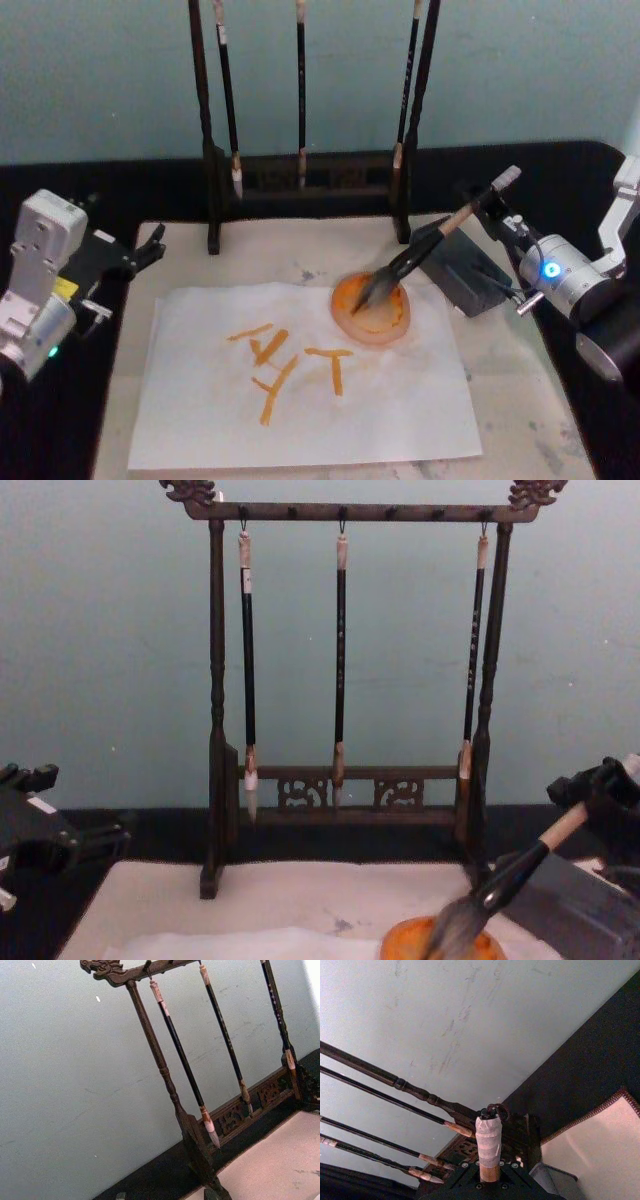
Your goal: Pick up the brush from the inkstone, write on the paper, then place the brush back to its original position.
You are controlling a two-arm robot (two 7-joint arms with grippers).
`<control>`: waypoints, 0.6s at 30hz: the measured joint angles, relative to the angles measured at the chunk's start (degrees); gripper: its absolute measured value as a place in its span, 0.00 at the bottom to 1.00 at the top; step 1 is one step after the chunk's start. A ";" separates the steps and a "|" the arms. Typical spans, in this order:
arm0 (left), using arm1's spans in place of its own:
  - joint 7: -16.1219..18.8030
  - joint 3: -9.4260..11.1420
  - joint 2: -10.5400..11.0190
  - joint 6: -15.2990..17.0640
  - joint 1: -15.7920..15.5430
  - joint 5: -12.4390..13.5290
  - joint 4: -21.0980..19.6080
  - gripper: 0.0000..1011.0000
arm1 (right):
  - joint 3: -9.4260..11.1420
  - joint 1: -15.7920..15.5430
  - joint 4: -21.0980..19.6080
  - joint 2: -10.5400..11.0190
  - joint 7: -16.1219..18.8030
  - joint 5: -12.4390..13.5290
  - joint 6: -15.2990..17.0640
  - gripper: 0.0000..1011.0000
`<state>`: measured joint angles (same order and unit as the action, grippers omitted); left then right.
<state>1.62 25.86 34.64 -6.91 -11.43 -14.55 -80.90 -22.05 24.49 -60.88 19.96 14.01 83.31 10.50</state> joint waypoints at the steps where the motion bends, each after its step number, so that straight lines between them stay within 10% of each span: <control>1: 0.00 0.00 0.00 0.00 0.00 0.00 0.00 1.00 | 0.00 0.00 0.00 0.00 0.00 0.00 0.00 0.00; 18: 0.00 0.00 0.00 0.00 0.00 0.00 0.00 1.00 | -0.80 0.84 1.67 -0.08 -0.29 0.67 -0.48 0.00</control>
<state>1.62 25.86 34.64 -6.91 -11.43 -14.55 -80.90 -22.85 25.33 -59.21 19.88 13.72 83.98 10.02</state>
